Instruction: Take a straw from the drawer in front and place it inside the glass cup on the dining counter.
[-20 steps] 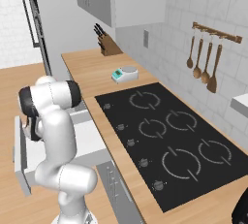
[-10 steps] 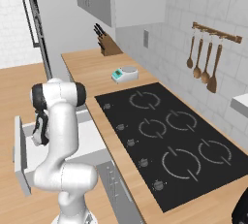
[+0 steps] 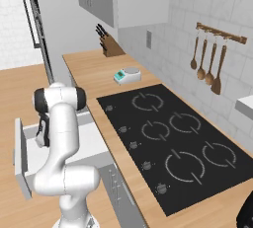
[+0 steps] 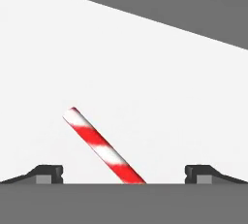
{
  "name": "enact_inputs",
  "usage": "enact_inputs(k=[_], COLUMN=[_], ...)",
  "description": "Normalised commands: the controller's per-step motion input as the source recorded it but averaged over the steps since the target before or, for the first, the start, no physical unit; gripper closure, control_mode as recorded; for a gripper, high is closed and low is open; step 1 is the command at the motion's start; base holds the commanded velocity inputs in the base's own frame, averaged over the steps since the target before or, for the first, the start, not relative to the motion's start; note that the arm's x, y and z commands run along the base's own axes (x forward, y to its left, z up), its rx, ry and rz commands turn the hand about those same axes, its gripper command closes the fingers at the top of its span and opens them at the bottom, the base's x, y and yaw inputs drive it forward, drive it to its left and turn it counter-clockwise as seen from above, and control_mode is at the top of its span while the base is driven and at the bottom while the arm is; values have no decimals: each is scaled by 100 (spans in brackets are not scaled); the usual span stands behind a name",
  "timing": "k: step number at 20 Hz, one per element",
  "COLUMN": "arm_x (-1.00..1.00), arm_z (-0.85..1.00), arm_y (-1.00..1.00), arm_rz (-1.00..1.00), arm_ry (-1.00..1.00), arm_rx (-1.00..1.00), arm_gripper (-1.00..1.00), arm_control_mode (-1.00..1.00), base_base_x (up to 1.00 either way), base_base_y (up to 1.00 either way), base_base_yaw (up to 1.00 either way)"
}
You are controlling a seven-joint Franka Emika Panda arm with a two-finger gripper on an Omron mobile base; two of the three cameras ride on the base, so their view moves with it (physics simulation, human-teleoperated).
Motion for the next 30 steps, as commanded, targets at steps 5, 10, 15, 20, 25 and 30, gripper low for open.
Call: enact_inputs(k=[5,10,15,20,25,30], arm_x=[40,18,10,21,2,-22], arm_z=[-24,-38,-41,-48,-43,-5], arm_y=[0,0,0,0,0,0], arm_rz=[0,2,2,0,0,0], arm_ry=[1,2,11,21,14,-5], arm_rx=[0,-1,0,0,0,0], arm_gripper=[-100,100,100,100,100,100], arm_control_mode=[-100,-100,-100,-100,-100,-100], base_base_x=[0,0,0,0,0,0], base_base_y=[0,0,0,0,0,0], base_base_yaw=[0,0,0,0,0,0])
